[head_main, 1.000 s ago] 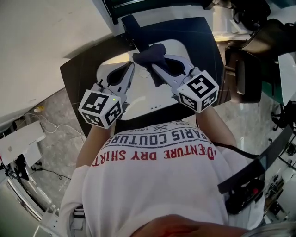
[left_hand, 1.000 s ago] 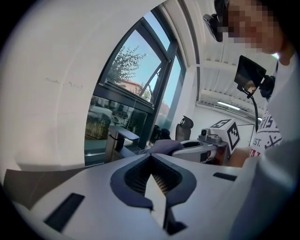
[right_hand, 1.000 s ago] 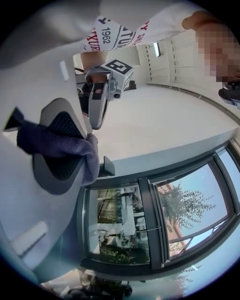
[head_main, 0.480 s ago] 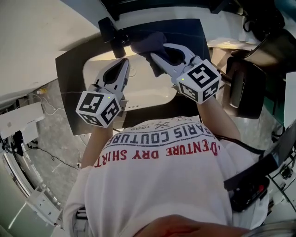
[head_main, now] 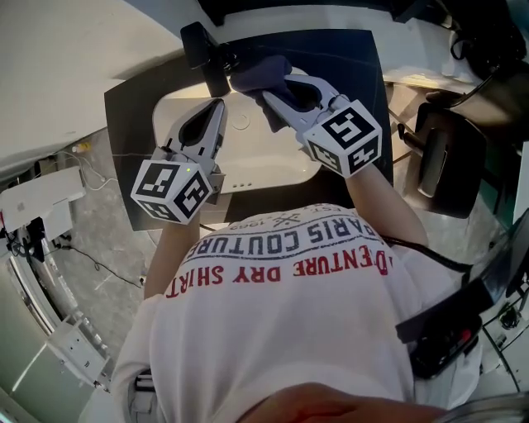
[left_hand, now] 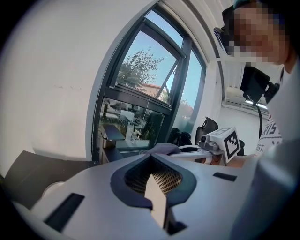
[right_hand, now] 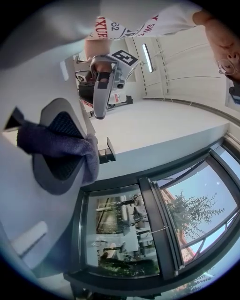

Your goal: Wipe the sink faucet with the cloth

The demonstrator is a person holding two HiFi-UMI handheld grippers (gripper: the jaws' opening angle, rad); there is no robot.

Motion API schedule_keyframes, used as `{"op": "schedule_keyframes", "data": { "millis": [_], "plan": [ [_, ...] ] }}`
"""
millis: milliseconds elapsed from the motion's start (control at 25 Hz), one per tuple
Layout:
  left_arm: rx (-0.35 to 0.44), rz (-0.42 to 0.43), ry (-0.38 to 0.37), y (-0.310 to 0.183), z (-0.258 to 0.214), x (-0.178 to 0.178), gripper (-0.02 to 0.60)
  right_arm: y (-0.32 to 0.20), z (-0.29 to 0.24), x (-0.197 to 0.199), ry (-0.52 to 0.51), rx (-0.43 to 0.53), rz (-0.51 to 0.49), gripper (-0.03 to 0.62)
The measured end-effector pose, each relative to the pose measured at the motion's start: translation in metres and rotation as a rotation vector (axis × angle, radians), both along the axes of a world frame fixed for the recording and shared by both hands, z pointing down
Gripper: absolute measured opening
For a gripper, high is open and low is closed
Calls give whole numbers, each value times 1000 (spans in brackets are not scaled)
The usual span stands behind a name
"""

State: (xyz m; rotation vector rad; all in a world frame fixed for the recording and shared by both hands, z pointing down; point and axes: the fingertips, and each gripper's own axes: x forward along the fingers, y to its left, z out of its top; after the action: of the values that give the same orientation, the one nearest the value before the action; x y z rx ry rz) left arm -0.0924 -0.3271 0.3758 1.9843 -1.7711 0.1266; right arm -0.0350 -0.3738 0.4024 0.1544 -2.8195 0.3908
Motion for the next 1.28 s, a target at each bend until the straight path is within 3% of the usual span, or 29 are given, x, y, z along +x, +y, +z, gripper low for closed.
{"op": "schedule_keyframes", "data": {
  "millis": [840, 1280],
  "plan": [
    [-62, 80, 8, -6, 33, -20, 1, 1, 63, -57, 83, -54, -20, 75],
    [-68, 77, 9, -9, 36, -43, 2, -38, 62, -99, 93, -19, 0, 75]
  ]
}}
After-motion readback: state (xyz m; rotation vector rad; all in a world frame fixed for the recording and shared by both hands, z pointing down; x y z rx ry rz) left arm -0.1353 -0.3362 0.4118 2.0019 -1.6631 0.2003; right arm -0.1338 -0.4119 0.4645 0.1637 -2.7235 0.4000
